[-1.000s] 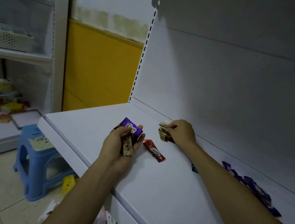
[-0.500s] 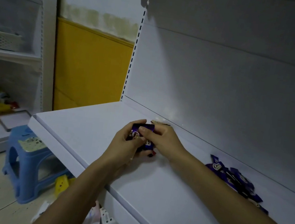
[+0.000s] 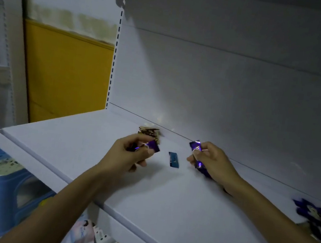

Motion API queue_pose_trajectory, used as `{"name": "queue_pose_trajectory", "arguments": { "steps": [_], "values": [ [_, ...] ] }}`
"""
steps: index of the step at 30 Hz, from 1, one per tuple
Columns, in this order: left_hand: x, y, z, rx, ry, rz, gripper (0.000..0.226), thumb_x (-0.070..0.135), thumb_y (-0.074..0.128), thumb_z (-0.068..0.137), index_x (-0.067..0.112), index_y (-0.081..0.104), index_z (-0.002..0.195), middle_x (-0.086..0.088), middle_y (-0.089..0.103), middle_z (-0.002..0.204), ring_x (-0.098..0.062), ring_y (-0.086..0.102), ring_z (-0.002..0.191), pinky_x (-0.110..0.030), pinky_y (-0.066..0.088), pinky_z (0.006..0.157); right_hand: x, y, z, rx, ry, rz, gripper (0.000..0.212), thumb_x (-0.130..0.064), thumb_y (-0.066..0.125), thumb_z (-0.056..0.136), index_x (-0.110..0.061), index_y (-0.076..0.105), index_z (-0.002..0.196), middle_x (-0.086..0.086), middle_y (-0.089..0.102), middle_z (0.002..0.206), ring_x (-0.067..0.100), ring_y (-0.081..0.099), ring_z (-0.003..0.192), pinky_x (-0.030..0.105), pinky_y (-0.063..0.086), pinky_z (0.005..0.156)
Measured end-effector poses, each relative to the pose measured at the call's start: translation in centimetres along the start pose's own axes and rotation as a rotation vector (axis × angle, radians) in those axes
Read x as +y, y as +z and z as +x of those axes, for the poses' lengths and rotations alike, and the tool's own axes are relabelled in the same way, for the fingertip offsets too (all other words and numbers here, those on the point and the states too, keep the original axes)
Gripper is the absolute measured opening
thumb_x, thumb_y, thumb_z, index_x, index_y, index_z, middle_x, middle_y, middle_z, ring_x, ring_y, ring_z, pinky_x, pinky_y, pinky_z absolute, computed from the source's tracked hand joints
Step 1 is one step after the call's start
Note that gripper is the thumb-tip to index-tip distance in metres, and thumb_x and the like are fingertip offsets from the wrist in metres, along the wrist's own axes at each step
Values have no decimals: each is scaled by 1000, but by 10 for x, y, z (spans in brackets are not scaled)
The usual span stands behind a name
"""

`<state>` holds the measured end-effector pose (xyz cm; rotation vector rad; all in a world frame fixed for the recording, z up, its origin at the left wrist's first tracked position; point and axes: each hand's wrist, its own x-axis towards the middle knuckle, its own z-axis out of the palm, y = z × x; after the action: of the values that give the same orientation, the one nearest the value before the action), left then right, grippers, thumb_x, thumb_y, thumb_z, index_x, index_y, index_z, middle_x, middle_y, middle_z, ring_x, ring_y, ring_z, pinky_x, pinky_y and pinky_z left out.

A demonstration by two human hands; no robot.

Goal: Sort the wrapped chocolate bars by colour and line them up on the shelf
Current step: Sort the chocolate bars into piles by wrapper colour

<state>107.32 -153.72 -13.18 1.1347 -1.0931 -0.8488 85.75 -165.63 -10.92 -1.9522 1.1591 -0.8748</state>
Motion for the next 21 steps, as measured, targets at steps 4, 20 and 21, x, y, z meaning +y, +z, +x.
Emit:
{"name": "queue_pose_trajectory", "arguments": {
  "steps": [4,20,21],
  "values": [
    [10,67,9,-67,-39,-103,15,14,67,87,17,55,95,10,63,60,-3,57,51,-16,41,44,42,-43,-7,346,-201,-521,5,-26,61,91,-23,64,94,-4,71,88,14,65,79,29,51,68],
    [-16,120,2,-23,-165,-280,7,8,60,91,11,65,94,-4,68,74,-9,55,52,-19,36,40,9,-30,-36,-79,-66,275,11,-20,73,80,-11,74,88,11,73,83,24,69,74,33,55,72],
    [-15,120,1,-41,-188,-291,9,10,59,92,11,66,97,-6,68,80,-9,56,54,-19,37,42,10,-29,-37,-75,-69,278,9,-11,72,81,-7,74,89,13,72,84,25,69,75,34,56,75]
  ]
}}
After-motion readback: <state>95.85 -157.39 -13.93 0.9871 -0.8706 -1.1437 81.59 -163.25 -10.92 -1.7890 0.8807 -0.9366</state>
